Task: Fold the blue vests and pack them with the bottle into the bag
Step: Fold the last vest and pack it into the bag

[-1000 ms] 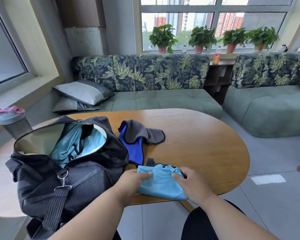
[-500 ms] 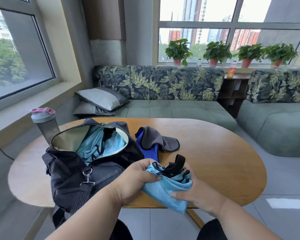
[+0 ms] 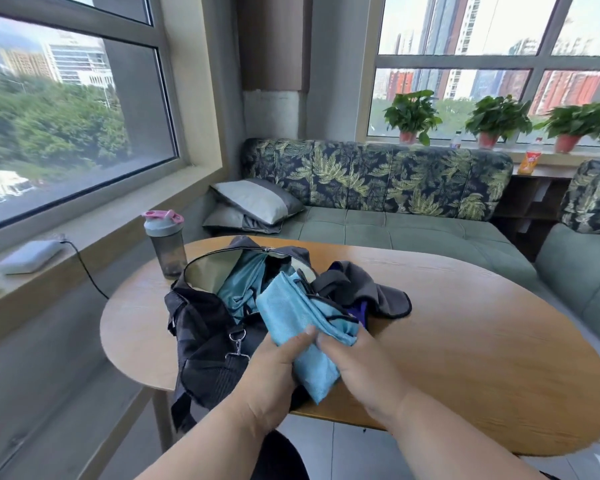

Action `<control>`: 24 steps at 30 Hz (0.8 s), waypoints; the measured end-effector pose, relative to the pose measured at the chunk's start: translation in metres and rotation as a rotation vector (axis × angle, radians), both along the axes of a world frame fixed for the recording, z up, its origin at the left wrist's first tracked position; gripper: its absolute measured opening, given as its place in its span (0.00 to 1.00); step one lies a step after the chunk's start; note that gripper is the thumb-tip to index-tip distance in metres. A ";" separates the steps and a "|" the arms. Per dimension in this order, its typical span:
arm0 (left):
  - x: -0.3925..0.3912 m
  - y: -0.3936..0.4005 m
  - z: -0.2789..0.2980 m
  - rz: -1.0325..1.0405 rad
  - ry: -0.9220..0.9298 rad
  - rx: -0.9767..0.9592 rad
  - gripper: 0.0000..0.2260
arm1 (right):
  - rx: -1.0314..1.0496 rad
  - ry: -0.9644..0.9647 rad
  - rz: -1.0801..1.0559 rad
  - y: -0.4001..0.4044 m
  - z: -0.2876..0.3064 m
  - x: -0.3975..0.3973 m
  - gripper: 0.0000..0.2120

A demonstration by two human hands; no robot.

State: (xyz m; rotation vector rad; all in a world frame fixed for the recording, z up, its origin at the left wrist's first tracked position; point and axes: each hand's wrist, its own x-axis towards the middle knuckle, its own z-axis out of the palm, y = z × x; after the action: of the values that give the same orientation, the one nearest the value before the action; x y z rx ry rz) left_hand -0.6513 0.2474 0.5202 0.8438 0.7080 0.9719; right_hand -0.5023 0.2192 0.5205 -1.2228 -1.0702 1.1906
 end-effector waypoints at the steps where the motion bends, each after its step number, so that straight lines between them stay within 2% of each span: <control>1: -0.001 0.001 0.000 0.040 0.010 -0.008 0.16 | -0.005 -0.013 0.007 -0.001 0.001 -0.007 0.15; 4: -0.010 0.010 0.010 0.125 0.031 -0.014 0.12 | 0.008 -0.048 0.008 -0.003 0.001 -0.012 0.15; 6: -0.020 0.024 0.017 0.173 0.047 -0.006 0.12 | -0.016 -0.137 -0.072 0.000 -0.002 -0.007 0.19; 11: -0.052 0.078 0.029 0.298 0.124 -0.118 0.14 | -0.180 -0.214 -0.210 0.022 -0.001 0.010 0.13; 15: -0.071 0.121 0.031 0.182 0.458 -0.213 0.14 | -0.265 -0.319 -0.187 0.046 -0.001 0.013 0.15; 18: -0.069 0.143 0.031 0.019 0.692 -0.195 0.14 | -0.306 -0.393 -0.162 0.066 0.008 0.007 0.26; 20: -0.061 0.155 0.035 -0.077 0.767 -0.175 0.08 | -0.310 -0.451 -0.162 0.084 0.013 0.003 0.31; 22: -0.053 0.170 0.040 -0.162 0.809 -0.176 0.06 | -0.280 -0.569 -0.139 0.103 0.013 -0.002 0.28; 24: -0.043 0.186 0.044 -0.212 0.832 -0.173 0.07 | -0.266 -0.680 -0.123 0.115 0.013 -0.005 0.19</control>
State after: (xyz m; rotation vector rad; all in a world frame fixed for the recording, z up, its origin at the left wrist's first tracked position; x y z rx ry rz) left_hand -0.6945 0.4335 0.5639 1.1456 1.3548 0.3292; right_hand -0.5075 0.3343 0.5336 -1.9548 -1.3199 0.8492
